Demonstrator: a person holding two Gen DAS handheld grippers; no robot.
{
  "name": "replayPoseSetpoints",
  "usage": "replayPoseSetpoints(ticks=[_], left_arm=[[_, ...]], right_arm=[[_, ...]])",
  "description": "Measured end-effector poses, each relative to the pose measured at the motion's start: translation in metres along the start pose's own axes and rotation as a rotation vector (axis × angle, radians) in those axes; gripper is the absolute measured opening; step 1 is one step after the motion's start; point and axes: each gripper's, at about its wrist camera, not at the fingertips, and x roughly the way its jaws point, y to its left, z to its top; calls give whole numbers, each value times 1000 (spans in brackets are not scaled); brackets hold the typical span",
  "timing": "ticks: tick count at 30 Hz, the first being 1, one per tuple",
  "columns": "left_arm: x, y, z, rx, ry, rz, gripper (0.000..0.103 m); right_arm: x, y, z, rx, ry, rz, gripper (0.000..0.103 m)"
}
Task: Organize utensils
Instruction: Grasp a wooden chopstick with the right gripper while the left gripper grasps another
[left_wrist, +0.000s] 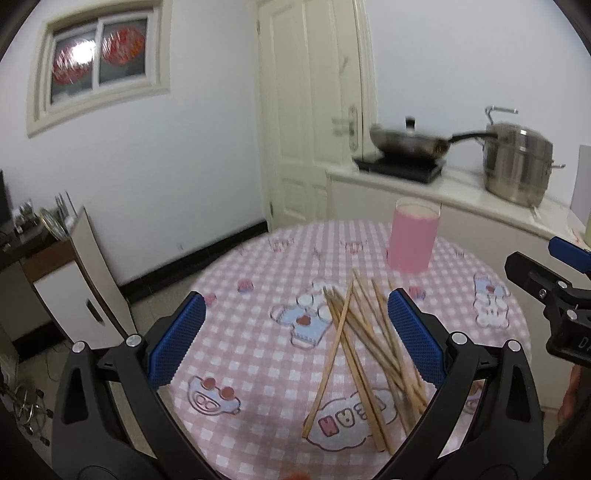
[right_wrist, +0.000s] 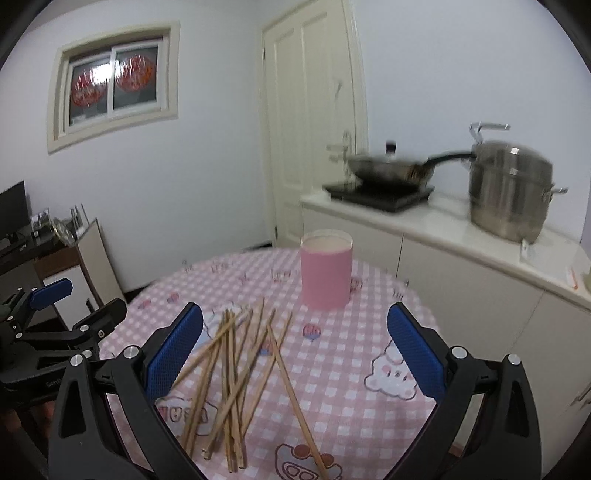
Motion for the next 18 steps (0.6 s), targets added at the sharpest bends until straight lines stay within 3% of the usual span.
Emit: replayPoseSetpoints(ticks=[5,7,10,14,18], left_arm=[[39,16,-11,-26,131,-22,97],[53,22,-15,-31,180,-24,91],[73,27,-22,-40,250,-60,78],[91,24,-28,-22,300,-106,71],[108,10,-26,-11,341,-207,62]], right_arm=[[40,-6,-9,-21,119,-25,96],[56,-6,-15,-36,163,-19,95],[74,-4,-21,-52,207,-8,84],[97,-6,-27,-70,274,15,69],[113,-8,-32,-82,323,25,62]])
